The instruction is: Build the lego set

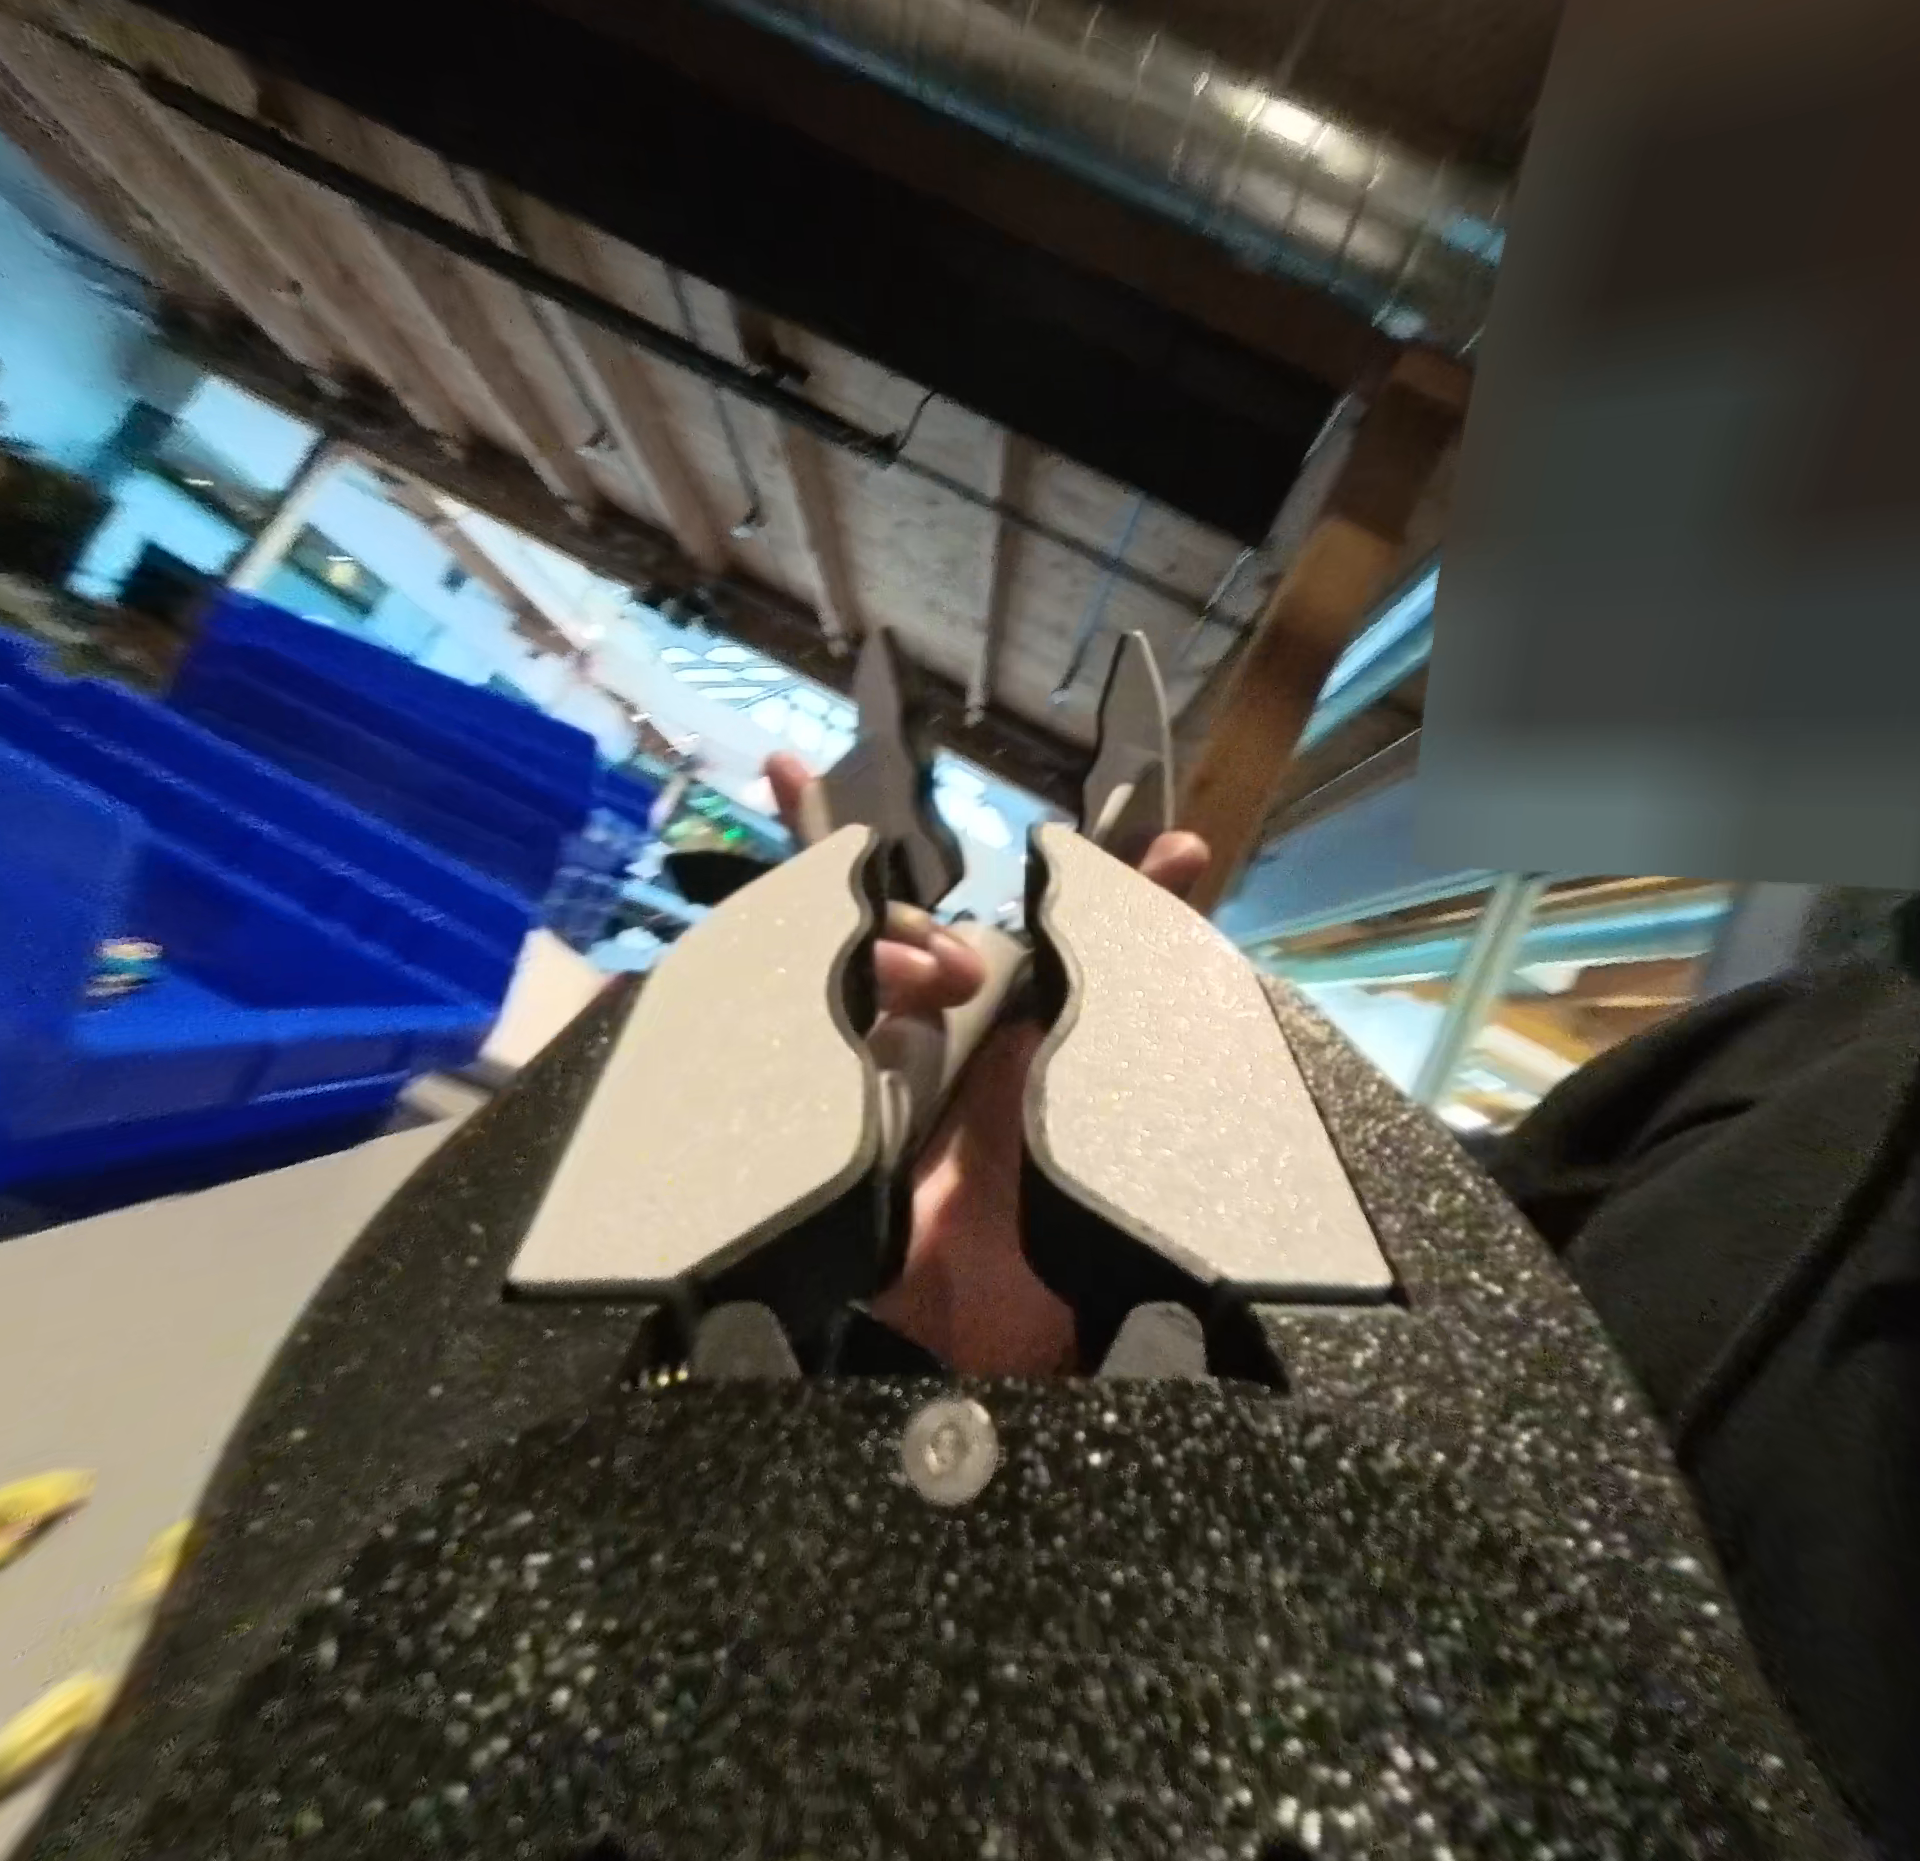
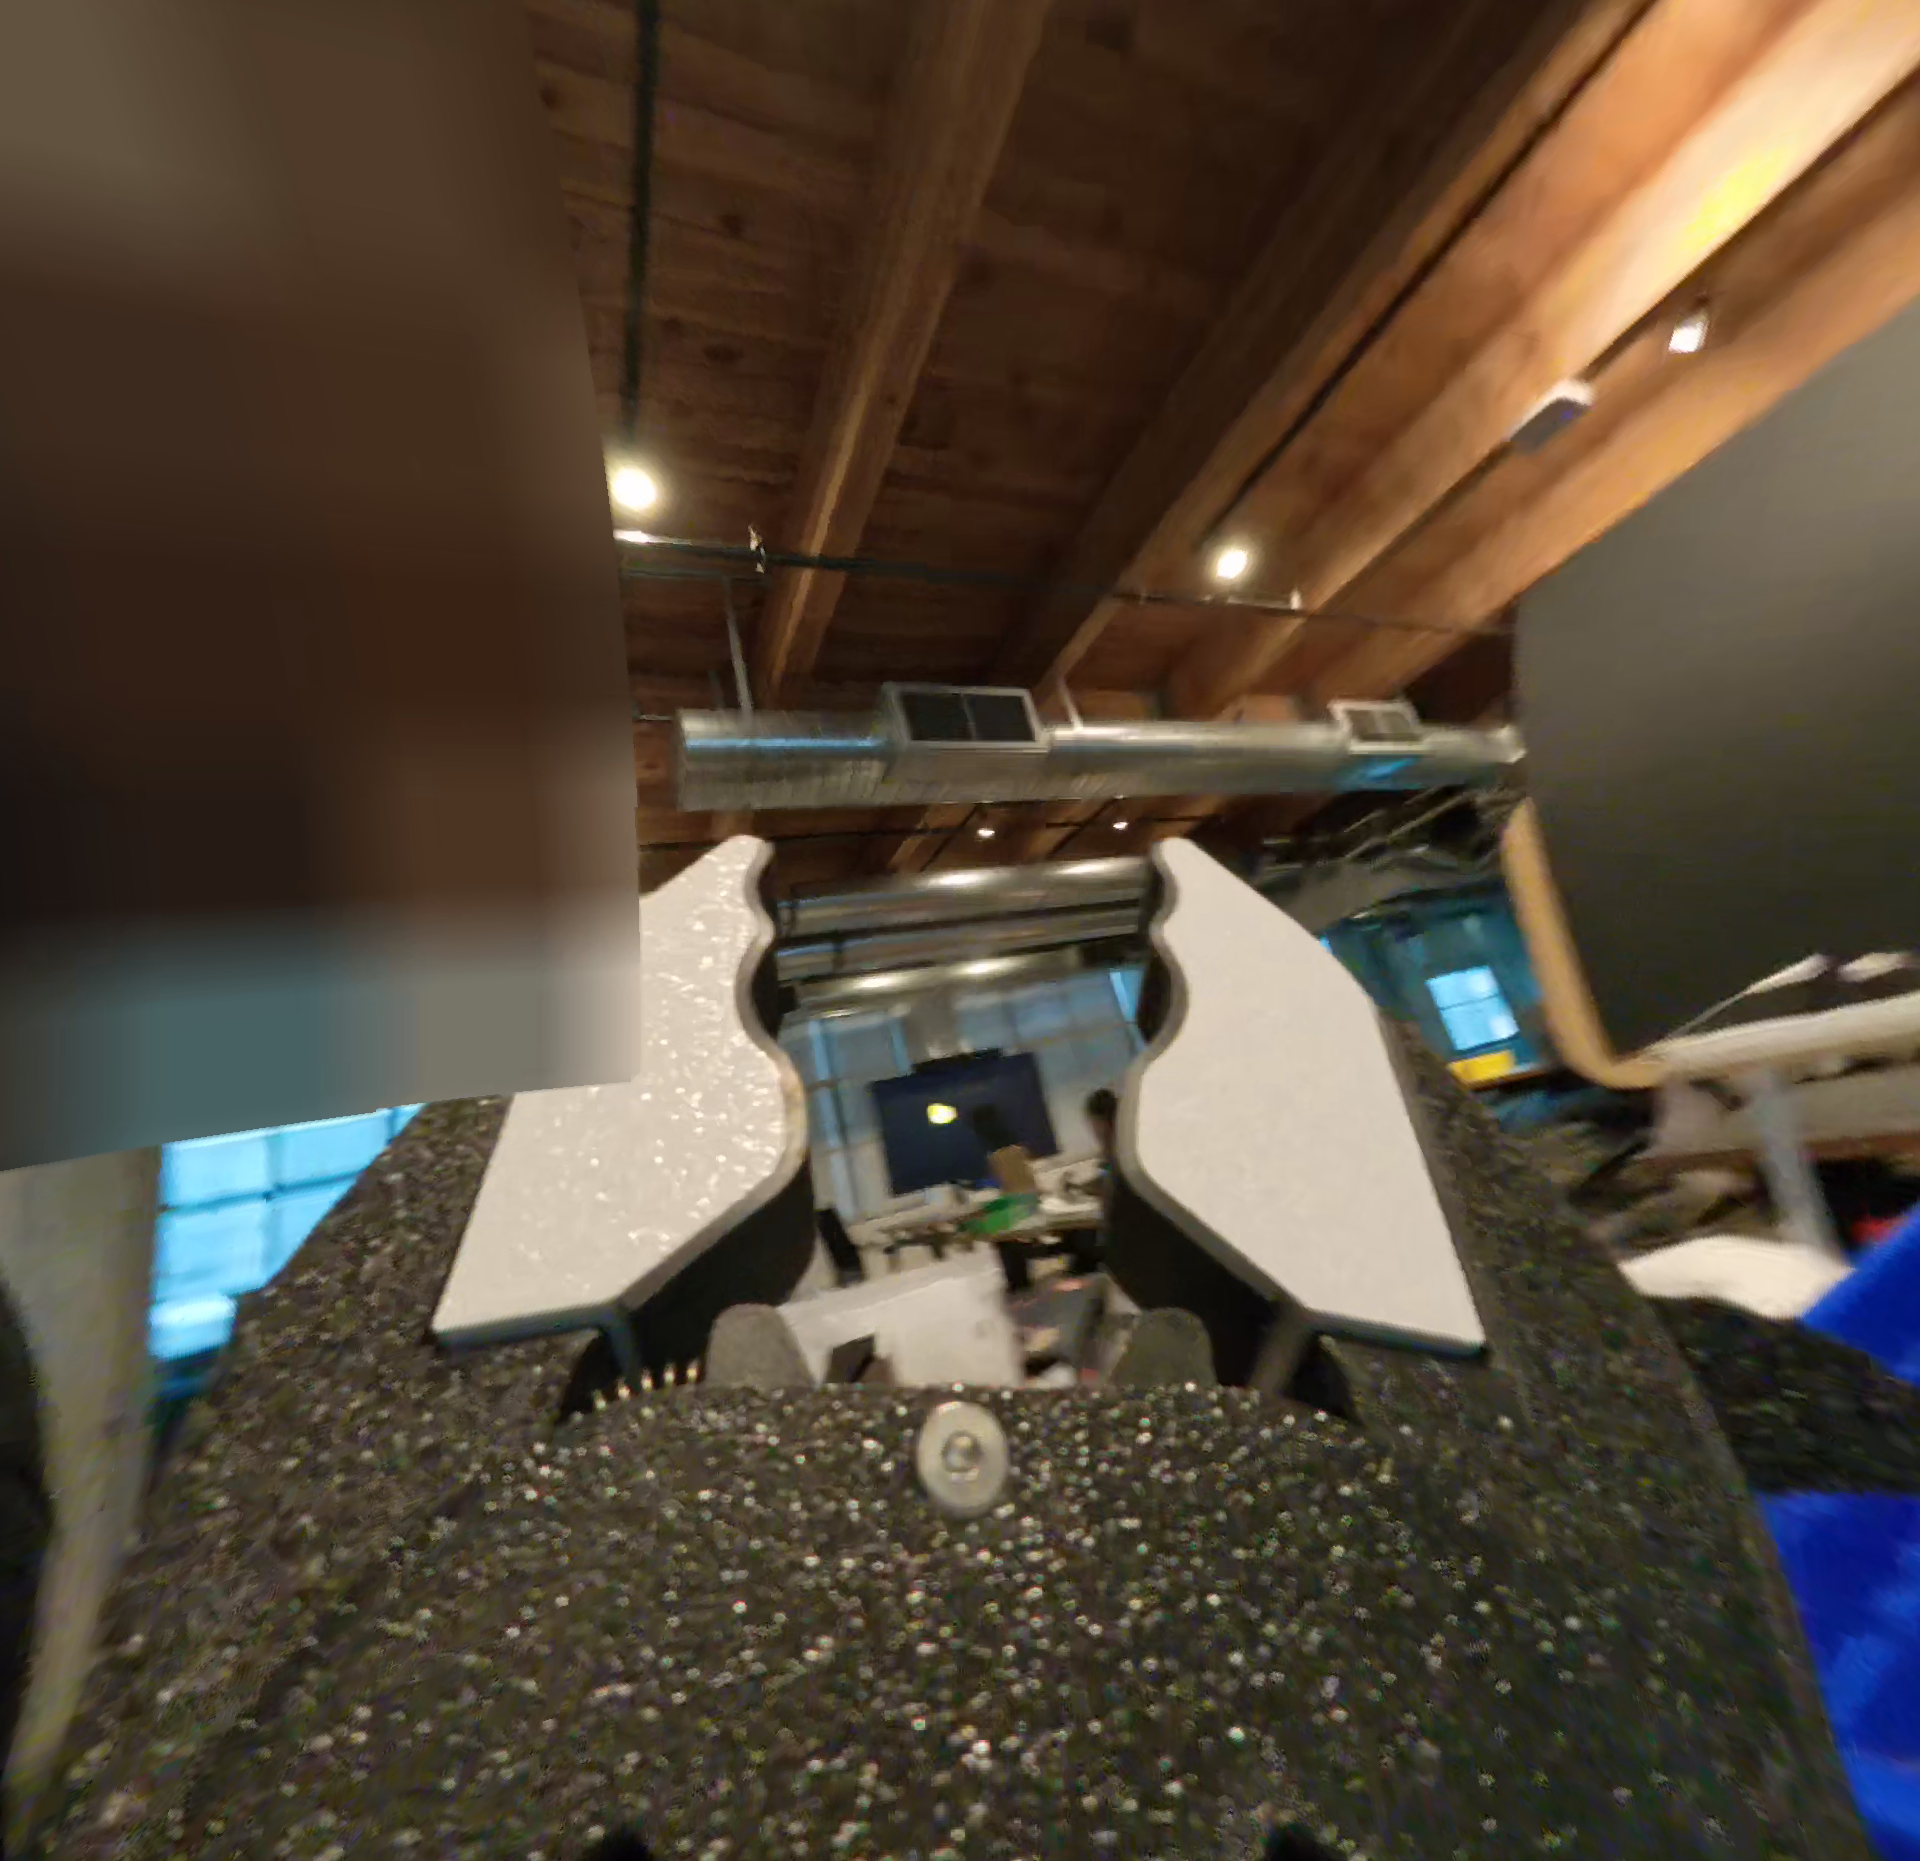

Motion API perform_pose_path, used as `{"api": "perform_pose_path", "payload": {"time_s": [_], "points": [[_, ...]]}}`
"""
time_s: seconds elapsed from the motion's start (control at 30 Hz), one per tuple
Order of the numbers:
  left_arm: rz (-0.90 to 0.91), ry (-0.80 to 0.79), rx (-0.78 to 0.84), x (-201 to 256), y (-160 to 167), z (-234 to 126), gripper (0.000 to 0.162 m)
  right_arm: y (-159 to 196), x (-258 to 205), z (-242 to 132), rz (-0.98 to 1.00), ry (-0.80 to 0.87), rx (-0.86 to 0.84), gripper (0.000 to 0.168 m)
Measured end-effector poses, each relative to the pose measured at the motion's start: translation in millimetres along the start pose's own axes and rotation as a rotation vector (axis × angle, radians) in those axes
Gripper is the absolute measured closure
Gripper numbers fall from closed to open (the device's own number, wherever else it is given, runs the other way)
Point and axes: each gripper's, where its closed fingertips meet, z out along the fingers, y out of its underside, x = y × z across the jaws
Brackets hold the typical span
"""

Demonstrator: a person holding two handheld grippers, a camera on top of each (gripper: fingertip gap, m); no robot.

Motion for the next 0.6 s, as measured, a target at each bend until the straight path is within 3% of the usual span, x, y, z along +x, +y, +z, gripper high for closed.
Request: {"api": "perform_pose_path", "payload": {"time_s": [0.1,0.37,0.6], "points": [[0.132,-0.145,-0.104,-21.2,-4.2,-20.6,0.137,8.3,17.1,-10.2,-0.040,-0.007,-0.145,0.116],[0.516,-0.363,-0.360,-57.2,-48.5,-67.8,0.135,100.0,63.2,-49.6,-0.189,-0.129,-0.897,0.130],[0.972,-0.297,-0.505,-85.2,-112.1,-53.6,0.132,134.2,54.0,-29.1,-0.269,-0.410,-1.076,0.141]]}}
